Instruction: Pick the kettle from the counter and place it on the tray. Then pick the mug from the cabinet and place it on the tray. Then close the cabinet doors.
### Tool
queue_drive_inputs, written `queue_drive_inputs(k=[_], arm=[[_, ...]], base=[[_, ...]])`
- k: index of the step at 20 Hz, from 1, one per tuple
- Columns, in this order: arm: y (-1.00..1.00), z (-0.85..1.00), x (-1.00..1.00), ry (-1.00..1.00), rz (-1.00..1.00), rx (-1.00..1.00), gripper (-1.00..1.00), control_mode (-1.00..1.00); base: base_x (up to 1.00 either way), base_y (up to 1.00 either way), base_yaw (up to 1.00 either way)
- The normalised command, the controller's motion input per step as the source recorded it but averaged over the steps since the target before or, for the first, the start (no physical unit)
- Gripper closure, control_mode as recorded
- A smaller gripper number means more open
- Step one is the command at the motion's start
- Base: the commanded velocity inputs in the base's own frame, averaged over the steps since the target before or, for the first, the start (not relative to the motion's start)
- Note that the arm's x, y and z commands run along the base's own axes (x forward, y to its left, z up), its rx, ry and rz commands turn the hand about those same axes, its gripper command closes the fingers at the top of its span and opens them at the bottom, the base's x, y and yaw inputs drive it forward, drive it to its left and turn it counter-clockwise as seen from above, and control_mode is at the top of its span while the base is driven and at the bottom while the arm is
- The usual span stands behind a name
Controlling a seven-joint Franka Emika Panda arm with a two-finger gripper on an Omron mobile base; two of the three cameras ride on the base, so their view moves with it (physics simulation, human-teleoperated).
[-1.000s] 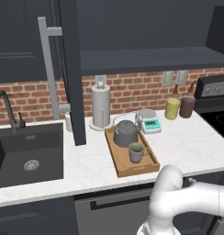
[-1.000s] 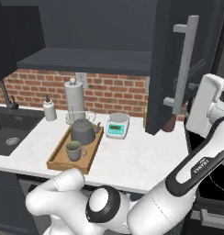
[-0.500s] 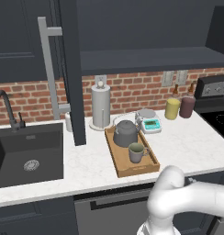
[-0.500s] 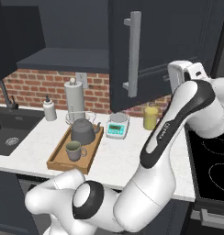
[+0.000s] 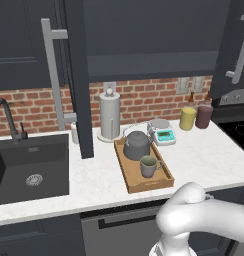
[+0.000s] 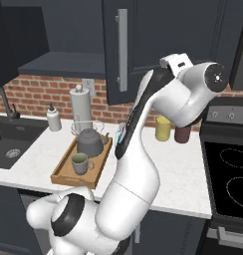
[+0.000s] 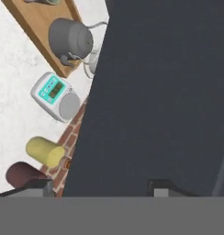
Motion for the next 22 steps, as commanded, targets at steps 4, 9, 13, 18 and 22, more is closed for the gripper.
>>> queue_drive_inputs(k=[4, 9, 13, 18, 22], arm=[[0.69, 0.0, 0.97, 0.0, -0.27, -0.12, -1.0, -1.0], [0.61, -0.02, 0.95, 0.0, -0.25, -0.07, -1.0, -1.0], [0.45, -0.08, 0.89, 0.0, -0.22, -0.03, -1.0, -1.0], [0.16, -0.15, 0.77, 0.0, -0.15, 0.0, -1.0, -1.0], [0.0, -0.24, 0.74, -0.04, -0.1, 0.0, -1.0, -1.0]], base=[[0.0, 0.0, 0.0], [0.0, 0.0, 0.0], [0.0, 0.0, 0.0], [0.0, 0.0, 0.0], [0.0, 0.0, 0.0]])
